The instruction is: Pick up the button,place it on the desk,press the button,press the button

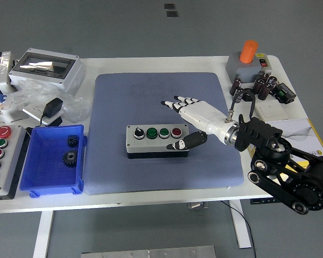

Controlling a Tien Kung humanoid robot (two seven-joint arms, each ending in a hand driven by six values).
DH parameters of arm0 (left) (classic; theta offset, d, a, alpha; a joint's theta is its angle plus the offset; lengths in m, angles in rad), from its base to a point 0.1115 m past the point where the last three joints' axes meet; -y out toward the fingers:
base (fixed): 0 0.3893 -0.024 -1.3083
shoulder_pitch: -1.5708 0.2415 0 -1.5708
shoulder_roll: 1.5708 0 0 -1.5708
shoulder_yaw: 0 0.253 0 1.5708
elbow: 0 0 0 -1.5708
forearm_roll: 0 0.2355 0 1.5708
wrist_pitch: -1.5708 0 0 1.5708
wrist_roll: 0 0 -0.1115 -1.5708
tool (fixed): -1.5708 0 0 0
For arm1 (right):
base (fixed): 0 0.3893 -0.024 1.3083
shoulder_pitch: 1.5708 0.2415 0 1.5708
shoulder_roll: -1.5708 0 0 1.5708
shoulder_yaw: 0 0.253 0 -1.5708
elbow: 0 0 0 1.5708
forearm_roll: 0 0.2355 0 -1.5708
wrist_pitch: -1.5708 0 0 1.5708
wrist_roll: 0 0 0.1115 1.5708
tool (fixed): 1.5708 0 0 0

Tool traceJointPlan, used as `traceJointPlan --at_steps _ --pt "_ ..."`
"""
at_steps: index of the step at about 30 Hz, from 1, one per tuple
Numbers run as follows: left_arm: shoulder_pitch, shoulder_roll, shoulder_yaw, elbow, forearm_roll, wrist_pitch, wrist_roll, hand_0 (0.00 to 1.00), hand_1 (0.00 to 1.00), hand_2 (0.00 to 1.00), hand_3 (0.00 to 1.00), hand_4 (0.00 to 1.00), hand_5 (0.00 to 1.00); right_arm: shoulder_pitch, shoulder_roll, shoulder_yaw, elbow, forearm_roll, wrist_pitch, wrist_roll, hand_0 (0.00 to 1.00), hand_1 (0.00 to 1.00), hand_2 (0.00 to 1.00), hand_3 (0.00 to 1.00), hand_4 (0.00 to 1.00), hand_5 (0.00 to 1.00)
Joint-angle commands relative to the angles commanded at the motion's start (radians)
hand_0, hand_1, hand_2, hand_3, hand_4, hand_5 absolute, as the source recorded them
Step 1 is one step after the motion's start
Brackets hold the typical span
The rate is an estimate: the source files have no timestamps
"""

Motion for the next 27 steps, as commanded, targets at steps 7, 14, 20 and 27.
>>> traceJointPlan --at_steps 7,14,20,27 --pt "0.0 0.0 0.0 0.0 0.002 -0.001 0.001 0.735 0.739 0.655 0.705 0.918 0.379 0.008 0.034 -0.051 -0.064 -0.044 -0.006 -0.031 0.998 0.998 0.998 0.998 0.998 0.515" --pt "0.0 0.0 0.001 0.0 0.002 -0.002 0.001 0.735 0.739 0.655 0.705 0.917 0.379 0.008 0.066 -0.106 -0.127 -0.062 -0.087 -0.047 0.998 0.998 0.998 0.998 0.998 0.527" --pt "0.0 0.0 0.001 0.0 0.002 -0.002 0.002 0.736 0.739 0.656 0.705 0.918 0.378 0.002 0.076 -0.134 -0.151 -0.025 -0.187 -0.034 0.963 0.892 0.92 0.998 0.988 0.321" --pt "-0.001 0.0 0.002 0.0 0.003 -0.002 0.002 0.736 0.739 0.655 0.705 0.917 0.376 -0.007 0.086 -0.153 -0.176 -0.006 -0.25 -0.027 0.43 0.537 0.589 0.843 0.881 0.205"
